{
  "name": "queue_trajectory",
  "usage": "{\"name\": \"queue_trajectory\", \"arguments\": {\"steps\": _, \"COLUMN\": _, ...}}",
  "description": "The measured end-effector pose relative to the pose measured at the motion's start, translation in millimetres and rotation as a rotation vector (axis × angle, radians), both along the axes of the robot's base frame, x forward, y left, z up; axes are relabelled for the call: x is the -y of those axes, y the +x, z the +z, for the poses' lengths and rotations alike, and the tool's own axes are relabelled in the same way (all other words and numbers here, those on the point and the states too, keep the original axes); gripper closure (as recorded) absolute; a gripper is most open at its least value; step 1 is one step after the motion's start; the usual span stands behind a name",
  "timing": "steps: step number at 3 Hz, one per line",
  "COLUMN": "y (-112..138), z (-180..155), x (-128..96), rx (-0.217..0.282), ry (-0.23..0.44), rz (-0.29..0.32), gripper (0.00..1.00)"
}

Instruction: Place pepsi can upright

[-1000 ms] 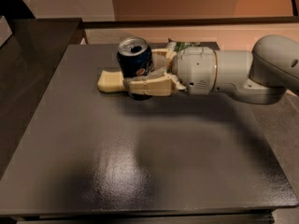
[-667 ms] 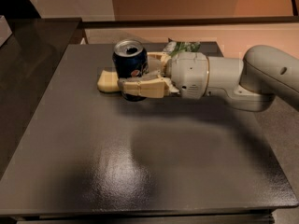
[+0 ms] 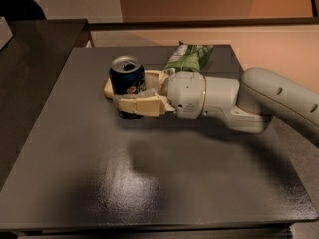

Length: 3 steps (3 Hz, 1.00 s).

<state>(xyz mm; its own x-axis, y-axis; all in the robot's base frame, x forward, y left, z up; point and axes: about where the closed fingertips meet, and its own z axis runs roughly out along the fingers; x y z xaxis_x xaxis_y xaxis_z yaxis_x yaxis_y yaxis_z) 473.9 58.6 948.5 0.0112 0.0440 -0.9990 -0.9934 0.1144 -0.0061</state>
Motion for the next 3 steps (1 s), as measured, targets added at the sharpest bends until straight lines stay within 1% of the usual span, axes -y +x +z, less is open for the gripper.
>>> {"name": "queue_trajectory", "arguments": {"steps": 1, "y": -5, "z": -14, "x": -9, "rx": -0.050, "ry": -0.011, "rz": -0.010, "gripper": 1.00}}
{"name": "queue_trajectory", "arguments": {"steps": 2, "y": -9, "z": -25, "x": -11, "rx": -0.095, "ry": -0.052, "rz": -0.035, "gripper": 1.00}}
{"name": "queue_trajectory", "arguments": {"steps": 3, "y": -12, "z": -32, "x": -11, "rx": -0.110, "ry": -0.090, "rz": -0.068, "gripper": 1.00}}
